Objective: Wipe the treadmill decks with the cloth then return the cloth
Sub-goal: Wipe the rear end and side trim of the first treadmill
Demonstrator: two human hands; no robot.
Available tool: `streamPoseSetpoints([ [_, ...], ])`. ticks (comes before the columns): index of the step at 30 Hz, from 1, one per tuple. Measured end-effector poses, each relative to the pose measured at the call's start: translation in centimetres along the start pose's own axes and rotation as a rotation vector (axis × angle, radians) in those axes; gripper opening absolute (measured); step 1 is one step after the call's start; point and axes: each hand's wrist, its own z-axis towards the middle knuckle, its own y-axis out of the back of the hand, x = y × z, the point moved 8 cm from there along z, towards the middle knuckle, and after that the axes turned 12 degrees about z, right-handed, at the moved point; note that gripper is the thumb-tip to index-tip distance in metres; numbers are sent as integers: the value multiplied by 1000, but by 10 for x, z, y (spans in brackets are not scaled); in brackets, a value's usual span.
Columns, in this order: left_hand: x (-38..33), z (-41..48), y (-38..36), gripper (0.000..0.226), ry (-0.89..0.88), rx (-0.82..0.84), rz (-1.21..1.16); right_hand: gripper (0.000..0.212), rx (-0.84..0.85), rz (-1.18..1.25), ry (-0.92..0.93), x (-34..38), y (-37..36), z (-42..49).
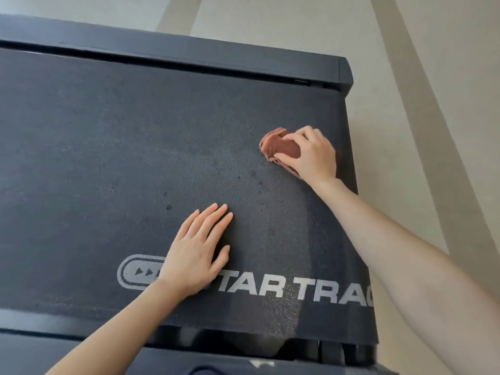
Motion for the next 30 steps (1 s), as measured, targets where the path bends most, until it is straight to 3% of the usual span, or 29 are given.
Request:
streamPoseSetpoints([
  [7, 0, 1, 2, 58, -3, 29, 33, 39, -16, 79, 108, 45, 20, -98],
  [17, -2, 1, 4, 59, 3, 47, 66, 38, 126, 165, 227, 88, 39, -252],
  [24, -4, -1, 1, 60, -15, 38, 89, 37, 152, 86, 408, 82, 28, -207],
  [30, -3, -1, -1, 60, -16, 45, 95, 36, 23, -5, 166, 9, 44, -102],
])
